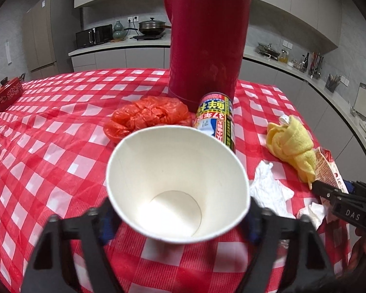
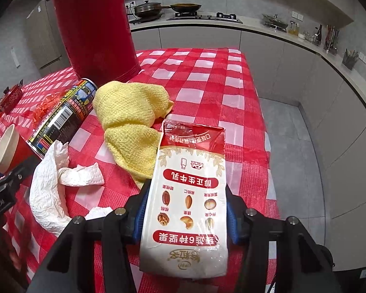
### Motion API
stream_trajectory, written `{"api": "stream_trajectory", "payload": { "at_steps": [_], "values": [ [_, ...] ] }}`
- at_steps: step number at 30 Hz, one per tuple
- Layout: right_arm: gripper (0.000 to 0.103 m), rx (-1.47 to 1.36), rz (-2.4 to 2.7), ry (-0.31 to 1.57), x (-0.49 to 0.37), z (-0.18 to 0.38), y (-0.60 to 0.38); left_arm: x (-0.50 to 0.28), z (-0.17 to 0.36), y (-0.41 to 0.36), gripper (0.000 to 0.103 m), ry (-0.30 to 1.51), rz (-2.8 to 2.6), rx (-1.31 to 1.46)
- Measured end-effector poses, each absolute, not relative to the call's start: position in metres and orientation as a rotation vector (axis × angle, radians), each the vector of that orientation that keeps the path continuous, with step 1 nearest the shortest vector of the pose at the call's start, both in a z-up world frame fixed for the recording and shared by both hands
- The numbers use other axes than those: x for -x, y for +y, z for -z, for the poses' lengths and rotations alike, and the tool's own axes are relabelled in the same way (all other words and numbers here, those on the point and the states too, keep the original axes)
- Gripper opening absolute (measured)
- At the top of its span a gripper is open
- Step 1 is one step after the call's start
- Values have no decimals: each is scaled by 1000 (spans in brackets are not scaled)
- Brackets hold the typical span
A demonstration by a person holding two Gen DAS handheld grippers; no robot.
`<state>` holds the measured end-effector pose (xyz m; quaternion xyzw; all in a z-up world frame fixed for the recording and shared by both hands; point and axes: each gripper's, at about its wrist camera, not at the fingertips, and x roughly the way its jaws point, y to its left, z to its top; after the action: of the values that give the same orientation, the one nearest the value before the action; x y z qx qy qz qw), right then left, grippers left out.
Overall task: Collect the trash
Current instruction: 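Grasp the red paper cup with the left tool while the right tool grasps the milk packet, then carry cup and milk packet over the black bin and open both tools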
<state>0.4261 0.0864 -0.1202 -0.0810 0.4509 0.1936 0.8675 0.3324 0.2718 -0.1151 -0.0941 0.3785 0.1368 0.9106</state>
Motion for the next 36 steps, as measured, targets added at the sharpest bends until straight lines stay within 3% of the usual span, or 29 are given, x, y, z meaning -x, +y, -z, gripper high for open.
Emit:
{"api": "stream_trajectory", "payload": {
  "at_steps": [5,16,36],
  "values": [
    [53,179,-409,916,-419,112,87,-320,108,274,56,739,-283,188],
    [53,172,-431,847,-395,80,70,-291,85,255,56,690,-266,186],
    [53,128,-388,766,-331,43,-74,-255,59,103,56,644,-131,120]
  ]
}}
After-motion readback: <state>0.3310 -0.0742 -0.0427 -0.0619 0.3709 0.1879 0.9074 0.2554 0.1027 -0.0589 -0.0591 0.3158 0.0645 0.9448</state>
